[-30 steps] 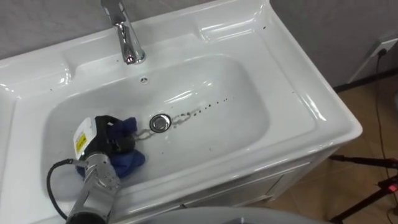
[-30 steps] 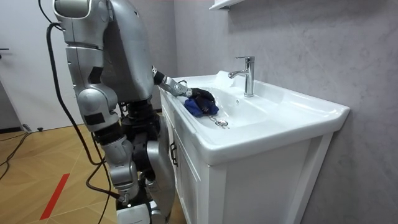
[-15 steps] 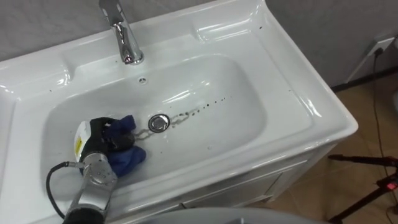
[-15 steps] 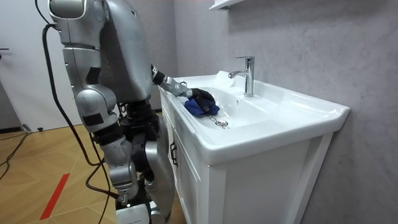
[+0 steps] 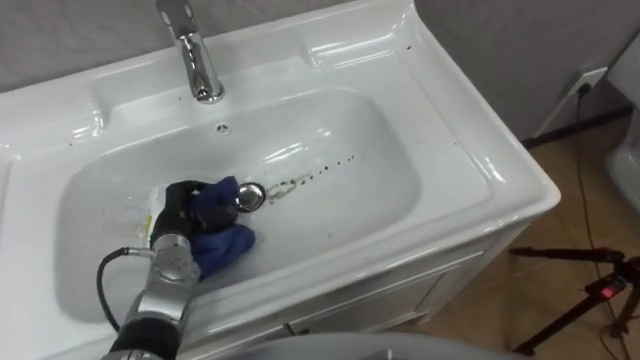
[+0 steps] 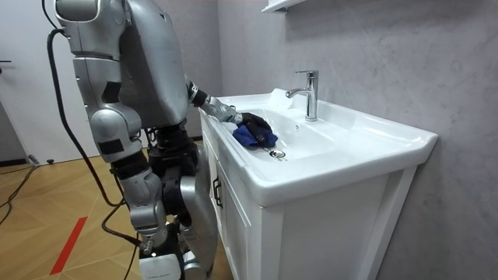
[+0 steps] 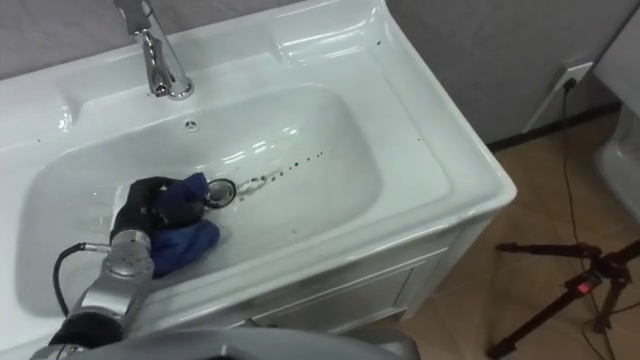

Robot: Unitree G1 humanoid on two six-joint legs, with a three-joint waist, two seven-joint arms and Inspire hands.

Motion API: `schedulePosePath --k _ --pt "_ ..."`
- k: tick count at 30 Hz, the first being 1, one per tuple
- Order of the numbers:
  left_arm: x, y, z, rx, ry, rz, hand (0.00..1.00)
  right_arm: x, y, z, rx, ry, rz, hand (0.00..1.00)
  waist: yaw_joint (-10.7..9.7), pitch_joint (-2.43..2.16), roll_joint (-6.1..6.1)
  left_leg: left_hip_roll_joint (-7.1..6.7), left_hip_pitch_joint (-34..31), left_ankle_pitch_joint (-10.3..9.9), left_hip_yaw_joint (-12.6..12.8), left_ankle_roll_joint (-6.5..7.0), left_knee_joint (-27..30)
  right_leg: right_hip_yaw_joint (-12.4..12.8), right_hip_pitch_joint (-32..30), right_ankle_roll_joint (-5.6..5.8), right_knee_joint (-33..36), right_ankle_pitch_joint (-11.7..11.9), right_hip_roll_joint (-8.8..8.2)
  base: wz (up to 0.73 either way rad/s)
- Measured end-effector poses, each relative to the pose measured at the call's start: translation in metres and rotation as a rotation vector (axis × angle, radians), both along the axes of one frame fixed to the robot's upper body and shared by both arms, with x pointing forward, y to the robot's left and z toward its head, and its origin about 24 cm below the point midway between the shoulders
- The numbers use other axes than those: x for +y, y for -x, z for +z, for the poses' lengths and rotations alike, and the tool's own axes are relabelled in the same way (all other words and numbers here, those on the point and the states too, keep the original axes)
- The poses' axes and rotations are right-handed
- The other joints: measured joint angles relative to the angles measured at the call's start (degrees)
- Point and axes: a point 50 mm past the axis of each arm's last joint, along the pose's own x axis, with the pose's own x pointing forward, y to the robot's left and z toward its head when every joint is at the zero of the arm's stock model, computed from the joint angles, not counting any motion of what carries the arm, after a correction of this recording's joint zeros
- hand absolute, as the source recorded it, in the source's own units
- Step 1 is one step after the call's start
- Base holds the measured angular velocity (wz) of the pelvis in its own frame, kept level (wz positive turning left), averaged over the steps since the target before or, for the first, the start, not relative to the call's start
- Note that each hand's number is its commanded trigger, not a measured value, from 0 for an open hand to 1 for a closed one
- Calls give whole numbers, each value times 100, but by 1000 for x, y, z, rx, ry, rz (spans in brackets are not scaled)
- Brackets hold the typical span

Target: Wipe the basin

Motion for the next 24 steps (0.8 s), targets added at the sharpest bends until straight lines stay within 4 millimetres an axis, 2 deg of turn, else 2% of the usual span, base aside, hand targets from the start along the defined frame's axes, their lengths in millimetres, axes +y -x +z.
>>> schedulePosePath --k 1,4,7,10,15,19,24 --pt "-6 -5 1 -1 16 -20 100 1 0 0 5 -1 0 0 -38 1 0 -1 -19 -1 47 3 -4 34 -17 -27 -24 56 2 -18" --pt "-19 -14 3 -1 55 -57 100 1 0 0 5 -1 -3 0 -183 27 35 2 -55 -70 93 75 -35 62 -65 8 -16 78 14 -6" --pt "-29 -17 4 -6 108 -61 100 1 1 0 7 -1 0 0 -324 31 41 11 -62 -128 193 99 -100 141 -165 18 65 86 24 -15" --pt "-32 -23 7 -17 134 -64 100 1 0 0 11 2 7 0 -393 32 51 0 -128 -173 314 120 -82 235 -292 42 148 97 25 -26" --pt "-39 -37 15 -38 163 -83 100 1 1 0 37 8 10 0 -756 41 80 -12 -172 -207 513 170 -83 305 -416 85 182 94 13 -14" --pt "-46 -49 24 -78 195 -97 100 1 -6 1 19 9 15 0 -795 50 164 -39 -272 -225 734 189 -79 494 -675 110 298 89 47 -25" --pt "-49 -55 28 -88 249 -69 100 0 -14 1 5 17 14 0 -994 50 206 -108 -438 -246 749 227 -43 507 -846 186 429 27 -3 5"
